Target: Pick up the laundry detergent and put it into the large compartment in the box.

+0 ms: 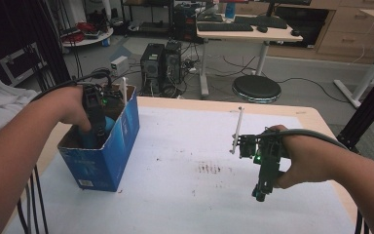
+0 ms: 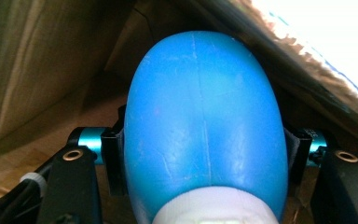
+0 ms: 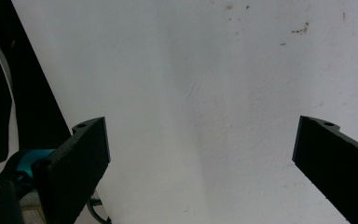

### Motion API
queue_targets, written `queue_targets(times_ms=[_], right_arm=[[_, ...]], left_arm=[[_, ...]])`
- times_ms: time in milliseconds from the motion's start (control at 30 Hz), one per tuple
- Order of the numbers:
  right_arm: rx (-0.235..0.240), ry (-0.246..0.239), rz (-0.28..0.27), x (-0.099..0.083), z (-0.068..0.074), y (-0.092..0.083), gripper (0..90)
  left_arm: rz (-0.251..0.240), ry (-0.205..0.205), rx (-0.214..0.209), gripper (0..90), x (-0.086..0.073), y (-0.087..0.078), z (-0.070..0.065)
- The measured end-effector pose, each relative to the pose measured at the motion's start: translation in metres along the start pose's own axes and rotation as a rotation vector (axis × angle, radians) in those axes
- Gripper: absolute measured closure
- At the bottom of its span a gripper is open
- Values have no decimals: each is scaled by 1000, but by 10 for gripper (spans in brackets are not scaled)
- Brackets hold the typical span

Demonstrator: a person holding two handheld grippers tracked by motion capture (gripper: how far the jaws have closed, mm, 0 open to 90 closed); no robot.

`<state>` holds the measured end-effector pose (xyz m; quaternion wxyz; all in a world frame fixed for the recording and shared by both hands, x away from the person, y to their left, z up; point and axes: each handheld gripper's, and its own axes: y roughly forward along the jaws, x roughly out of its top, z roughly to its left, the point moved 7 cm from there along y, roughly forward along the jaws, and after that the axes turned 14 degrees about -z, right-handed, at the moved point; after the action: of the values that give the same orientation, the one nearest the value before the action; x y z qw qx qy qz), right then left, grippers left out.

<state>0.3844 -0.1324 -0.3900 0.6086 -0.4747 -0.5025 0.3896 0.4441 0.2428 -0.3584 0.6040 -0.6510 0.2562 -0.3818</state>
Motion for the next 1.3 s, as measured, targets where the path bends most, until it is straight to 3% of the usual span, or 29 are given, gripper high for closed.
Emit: queue_targets(times_ms=[367, 567, 733, 767, 900, 1133, 1300], right_arm=[[2, 3, 2, -1, -1, 2, 29], [3, 3, 4, 0, 0, 2, 29], [5, -2, 4, 0, 1, 3, 29], [8, -6, 5, -1, 0, 2, 29], [8, 3, 3, -1, 1, 1, 29], [14, -6, 10, -3, 1, -1, 29], [9, -5, 9, -3, 0, -2, 29]], left_arm=[[-14, -6, 10, 292, 1, -17, 1], [-20, -4, -6, 247, 5, -30, -2], [-37, -2, 14, 235, 10, -46, -1], [-40, -3, 35, 216, 12, -56, -1], [-49, -3, 40, 207, 15, -65, -2], [-31, -17, 6, 201, 20, -79, -12], [-56, -13, -14, 176, 26, -85, -19]])
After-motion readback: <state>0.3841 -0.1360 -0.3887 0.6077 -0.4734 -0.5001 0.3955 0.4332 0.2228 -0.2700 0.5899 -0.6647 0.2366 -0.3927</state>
